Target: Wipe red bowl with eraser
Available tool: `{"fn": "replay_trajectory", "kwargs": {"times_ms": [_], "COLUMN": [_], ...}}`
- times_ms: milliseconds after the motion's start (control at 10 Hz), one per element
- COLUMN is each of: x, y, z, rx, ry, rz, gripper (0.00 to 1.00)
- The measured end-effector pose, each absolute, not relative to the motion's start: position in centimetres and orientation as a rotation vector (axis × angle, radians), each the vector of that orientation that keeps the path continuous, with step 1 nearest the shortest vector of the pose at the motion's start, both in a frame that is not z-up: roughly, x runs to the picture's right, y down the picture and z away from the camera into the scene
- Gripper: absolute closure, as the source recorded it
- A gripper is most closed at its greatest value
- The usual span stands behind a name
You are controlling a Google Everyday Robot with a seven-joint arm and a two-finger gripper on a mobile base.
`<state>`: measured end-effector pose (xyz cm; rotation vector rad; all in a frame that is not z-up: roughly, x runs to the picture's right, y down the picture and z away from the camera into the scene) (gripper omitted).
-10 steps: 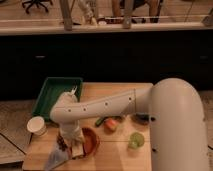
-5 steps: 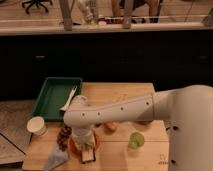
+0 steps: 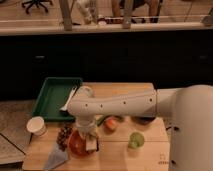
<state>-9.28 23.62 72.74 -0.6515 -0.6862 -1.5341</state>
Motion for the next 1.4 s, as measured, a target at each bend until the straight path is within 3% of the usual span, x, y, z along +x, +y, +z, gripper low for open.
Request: {"fn": "replay_trajectory", "kwargs": {"times_ms": [1400], "x": [-12.7], "y": [22.7], "z": [73.5], "rx": [-0.658], "ry": [-0.736], "rz": [-1.591], "gripper": [1.0]}}
